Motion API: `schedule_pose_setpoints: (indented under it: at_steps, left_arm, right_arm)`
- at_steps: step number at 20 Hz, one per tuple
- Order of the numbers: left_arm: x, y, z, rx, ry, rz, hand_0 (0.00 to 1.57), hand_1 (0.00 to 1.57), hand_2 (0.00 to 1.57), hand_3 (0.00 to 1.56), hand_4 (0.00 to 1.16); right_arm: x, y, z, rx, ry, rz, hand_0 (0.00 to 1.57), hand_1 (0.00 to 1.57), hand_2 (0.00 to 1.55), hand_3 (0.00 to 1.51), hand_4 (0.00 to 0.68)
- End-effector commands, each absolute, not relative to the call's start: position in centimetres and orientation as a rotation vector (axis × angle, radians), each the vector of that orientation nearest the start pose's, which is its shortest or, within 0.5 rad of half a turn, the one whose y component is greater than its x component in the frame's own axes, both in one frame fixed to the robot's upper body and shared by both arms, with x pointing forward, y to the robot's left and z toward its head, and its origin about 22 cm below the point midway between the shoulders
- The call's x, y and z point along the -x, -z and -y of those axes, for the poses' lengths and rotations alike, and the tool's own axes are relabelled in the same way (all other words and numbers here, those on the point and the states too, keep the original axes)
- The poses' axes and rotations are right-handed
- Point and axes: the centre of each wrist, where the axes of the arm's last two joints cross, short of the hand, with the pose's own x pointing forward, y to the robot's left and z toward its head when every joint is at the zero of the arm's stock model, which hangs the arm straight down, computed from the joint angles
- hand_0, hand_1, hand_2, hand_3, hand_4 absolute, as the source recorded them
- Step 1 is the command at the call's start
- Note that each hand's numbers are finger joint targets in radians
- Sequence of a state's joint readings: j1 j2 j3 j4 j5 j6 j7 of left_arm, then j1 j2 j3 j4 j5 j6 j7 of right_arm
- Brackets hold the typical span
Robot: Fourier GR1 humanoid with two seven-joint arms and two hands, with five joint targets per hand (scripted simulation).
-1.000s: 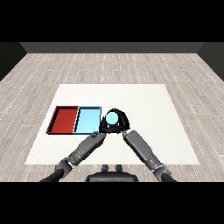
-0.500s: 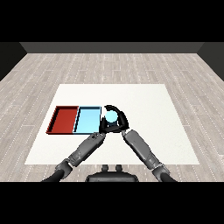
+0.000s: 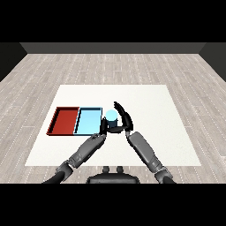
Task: Pick the blue can and put it in the blue box
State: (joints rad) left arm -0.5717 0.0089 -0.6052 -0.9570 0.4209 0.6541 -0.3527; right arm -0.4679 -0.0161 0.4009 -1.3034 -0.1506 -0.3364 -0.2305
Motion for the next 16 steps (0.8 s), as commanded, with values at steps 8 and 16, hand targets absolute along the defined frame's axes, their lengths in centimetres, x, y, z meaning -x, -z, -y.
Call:
schedule_pose_setpoints:
  at_steps: [8,16]
  left_arm:
    - [-32.0,2.0,-7.5,-0.044,0.01,1.731,1.57,1.57,1.57,1.49,1.14]
    - [-34.7,0.2,-14.4,-0.236,-0.006,1.746,1.57,1.57,1.56,1.48,1.15]
  right_arm:
    - [-30.1,-7.9,14.1,-0.34,0.064,1.997,0.0,0.0,0.0,0.0,0.0]
    - [-27.9,-10.1,22.0,-0.231,0.257,2.062,0.0,0.0,0.0,0.0,0.0]
